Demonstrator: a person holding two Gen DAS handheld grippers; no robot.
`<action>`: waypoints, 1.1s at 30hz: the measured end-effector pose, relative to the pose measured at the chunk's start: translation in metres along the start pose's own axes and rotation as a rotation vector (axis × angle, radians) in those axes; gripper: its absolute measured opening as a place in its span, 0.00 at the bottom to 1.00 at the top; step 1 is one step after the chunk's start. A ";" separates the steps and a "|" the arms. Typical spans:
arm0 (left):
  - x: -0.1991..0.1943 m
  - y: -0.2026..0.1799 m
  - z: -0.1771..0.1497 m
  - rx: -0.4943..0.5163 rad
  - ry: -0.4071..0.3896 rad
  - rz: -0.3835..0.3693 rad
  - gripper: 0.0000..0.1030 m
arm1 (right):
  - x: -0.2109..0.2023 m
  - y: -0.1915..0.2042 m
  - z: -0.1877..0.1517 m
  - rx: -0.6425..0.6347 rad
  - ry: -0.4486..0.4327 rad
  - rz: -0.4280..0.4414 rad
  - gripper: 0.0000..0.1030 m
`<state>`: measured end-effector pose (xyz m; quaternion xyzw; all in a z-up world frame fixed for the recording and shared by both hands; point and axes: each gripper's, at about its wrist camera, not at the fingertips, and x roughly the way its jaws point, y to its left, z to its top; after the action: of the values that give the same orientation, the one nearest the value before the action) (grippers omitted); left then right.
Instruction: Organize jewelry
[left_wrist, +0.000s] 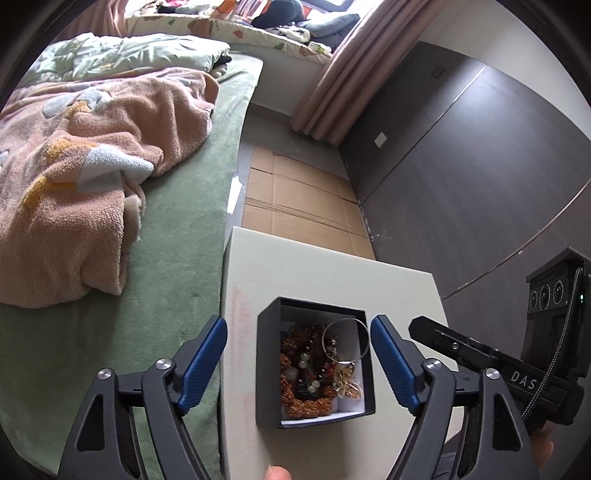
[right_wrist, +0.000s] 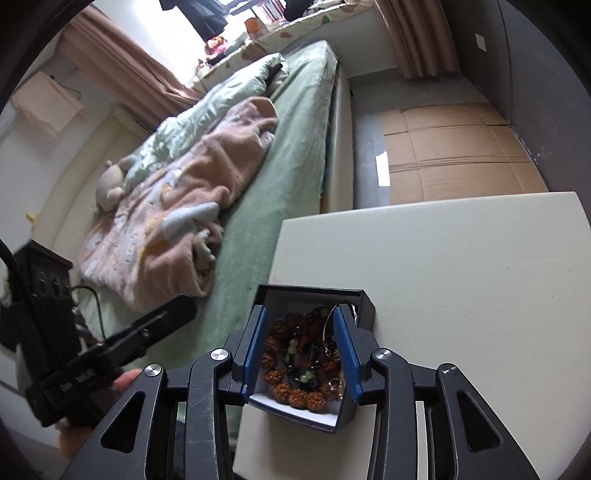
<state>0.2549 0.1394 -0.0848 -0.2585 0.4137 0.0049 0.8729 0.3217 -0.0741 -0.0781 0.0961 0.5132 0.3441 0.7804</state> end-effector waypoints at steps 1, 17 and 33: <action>-0.003 -0.003 -0.001 0.006 -0.003 -0.007 0.81 | -0.006 -0.001 -0.003 0.003 -0.015 -0.004 0.39; -0.078 -0.055 -0.044 0.119 -0.096 -0.014 1.00 | -0.098 -0.023 -0.065 0.101 -0.140 -0.088 0.68; -0.163 -0.108 -0.117 0.284 -0.200 0.099 1.00 | -0.177 -0.001 -0.130 0.066 -0.236 -0.240 1.00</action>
<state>0.0877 0.0262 0.0208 -0.1100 0.3336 0.0149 0.9362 0.1675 -0.2142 -0.0074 0.0994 0.4367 0.2176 0.8672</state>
